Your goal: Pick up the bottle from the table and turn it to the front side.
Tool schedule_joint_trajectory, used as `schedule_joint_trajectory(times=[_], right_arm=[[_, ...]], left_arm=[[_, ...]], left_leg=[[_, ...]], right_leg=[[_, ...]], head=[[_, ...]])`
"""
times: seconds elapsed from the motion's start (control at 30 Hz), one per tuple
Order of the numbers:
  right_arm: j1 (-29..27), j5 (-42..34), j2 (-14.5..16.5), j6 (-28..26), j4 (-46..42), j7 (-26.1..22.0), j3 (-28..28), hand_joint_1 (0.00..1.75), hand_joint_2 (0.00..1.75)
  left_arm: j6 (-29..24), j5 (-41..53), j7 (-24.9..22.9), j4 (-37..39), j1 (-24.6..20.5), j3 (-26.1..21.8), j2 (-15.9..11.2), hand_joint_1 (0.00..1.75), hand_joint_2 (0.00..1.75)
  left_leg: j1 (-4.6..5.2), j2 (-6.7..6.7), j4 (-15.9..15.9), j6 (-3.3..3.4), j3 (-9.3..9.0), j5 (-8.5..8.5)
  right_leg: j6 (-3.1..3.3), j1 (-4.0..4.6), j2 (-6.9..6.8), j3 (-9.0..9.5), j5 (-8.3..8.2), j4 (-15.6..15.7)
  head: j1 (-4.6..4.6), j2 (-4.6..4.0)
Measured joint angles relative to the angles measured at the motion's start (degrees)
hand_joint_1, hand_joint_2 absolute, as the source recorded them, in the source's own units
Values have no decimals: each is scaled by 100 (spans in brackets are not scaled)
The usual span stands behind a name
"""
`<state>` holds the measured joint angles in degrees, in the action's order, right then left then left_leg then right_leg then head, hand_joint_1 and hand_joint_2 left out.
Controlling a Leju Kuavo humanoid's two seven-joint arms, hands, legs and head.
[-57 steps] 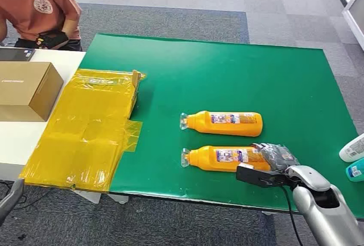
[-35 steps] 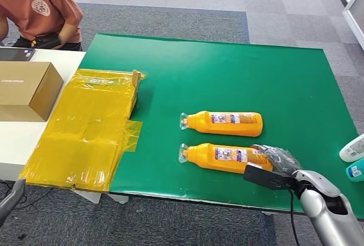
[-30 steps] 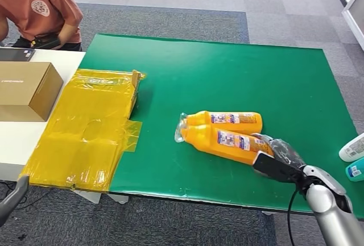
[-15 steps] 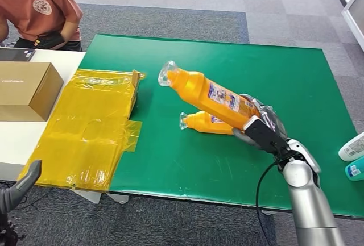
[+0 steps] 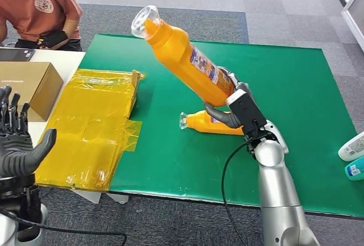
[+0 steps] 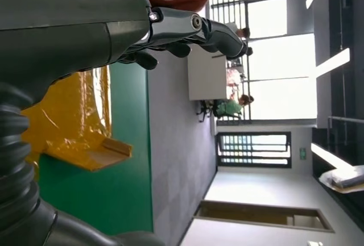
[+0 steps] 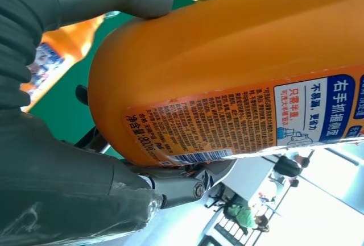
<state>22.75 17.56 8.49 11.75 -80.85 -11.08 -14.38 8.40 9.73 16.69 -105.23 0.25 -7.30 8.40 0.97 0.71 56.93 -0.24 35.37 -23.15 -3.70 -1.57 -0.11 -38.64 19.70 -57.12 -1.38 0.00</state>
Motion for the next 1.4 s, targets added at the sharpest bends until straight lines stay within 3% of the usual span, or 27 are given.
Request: schedule_joint_trajectory(times=[0.1,0.23,0.5,1.4], right_arm=[[18,-4,21,-5,11,0,1,175,175],[169,-205,416,11,105,-94,4,175,175],[214,-456,652,208,87,-192,-26,175,175],[106,-729,799,393,-282,-248,-698,175,175]], left_arm=[[15,-44,-7,22,-34,15,15,0,175],[-35,-504,-263,367,-738,280,280,0,175],[16,-919,-379,670,-1214,501,422,0,175],[-213,-884,-522,1514,-2059,651,558,0,175]], left_leg=[[0,0,0,0,0,0],[1,0,0,2,2,2],[0,0,0,2,2,1],[0,0,0,2,3,2]], right_leg=[[0,0,0,0,0,0],[-1,-1,0,0,-1,0],[-1,0,0,-3,-1,0],[-1,0,0,-3,-1,0]], head=[[-1,0],[3,0],[2,0],[2,0]])
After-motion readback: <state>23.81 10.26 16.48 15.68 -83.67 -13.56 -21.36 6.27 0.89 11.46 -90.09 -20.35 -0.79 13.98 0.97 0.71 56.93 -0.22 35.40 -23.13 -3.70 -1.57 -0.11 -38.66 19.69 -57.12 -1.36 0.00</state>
